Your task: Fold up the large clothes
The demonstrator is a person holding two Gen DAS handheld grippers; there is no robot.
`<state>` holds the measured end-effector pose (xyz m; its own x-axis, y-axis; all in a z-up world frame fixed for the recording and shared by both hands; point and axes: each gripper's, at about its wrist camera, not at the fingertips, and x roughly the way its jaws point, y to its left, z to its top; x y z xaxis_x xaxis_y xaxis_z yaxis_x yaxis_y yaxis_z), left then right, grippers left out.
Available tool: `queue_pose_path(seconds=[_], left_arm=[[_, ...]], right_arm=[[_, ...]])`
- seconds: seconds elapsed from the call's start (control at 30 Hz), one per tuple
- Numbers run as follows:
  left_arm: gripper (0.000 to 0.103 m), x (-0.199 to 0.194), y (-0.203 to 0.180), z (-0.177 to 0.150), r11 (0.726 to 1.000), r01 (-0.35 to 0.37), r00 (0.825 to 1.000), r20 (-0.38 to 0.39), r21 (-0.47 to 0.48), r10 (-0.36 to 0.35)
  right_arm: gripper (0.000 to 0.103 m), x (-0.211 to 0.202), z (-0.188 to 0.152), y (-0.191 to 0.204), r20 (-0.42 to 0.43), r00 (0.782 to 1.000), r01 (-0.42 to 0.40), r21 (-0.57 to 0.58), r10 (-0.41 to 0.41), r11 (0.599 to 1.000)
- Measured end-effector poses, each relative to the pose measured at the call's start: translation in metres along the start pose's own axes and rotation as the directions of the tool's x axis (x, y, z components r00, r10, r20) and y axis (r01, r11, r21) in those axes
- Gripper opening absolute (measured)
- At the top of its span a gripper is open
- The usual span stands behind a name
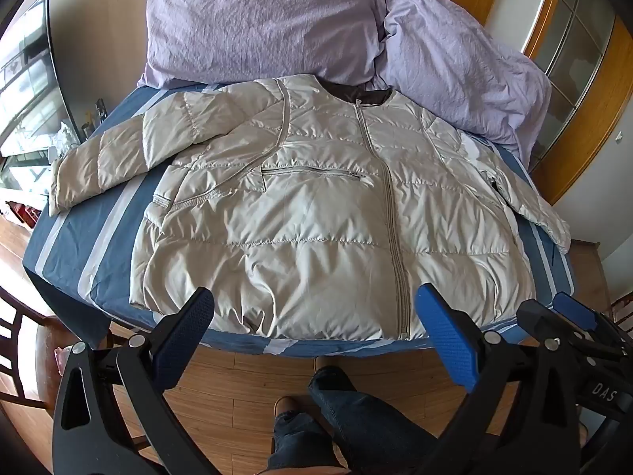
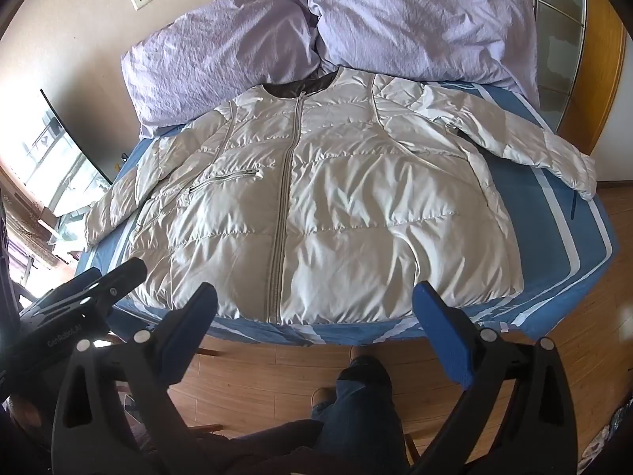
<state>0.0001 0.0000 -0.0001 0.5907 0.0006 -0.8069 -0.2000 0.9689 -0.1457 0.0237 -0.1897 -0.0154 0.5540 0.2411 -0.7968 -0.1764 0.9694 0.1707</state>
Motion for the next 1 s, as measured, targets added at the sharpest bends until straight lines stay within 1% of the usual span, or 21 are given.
queue_pose_path(seconds=[1.0], left_arm=[[0.102, -0.0001, -0.0001, 0.0000, 1.000, 0.001, 1.000, -0.001, 0.000, -0.001]], right_arm=[[0.099, 0.0024, 0.0010, 0.0001, -0.005, 1.000, 0.002, 0.000, -0.002, 1.000]])
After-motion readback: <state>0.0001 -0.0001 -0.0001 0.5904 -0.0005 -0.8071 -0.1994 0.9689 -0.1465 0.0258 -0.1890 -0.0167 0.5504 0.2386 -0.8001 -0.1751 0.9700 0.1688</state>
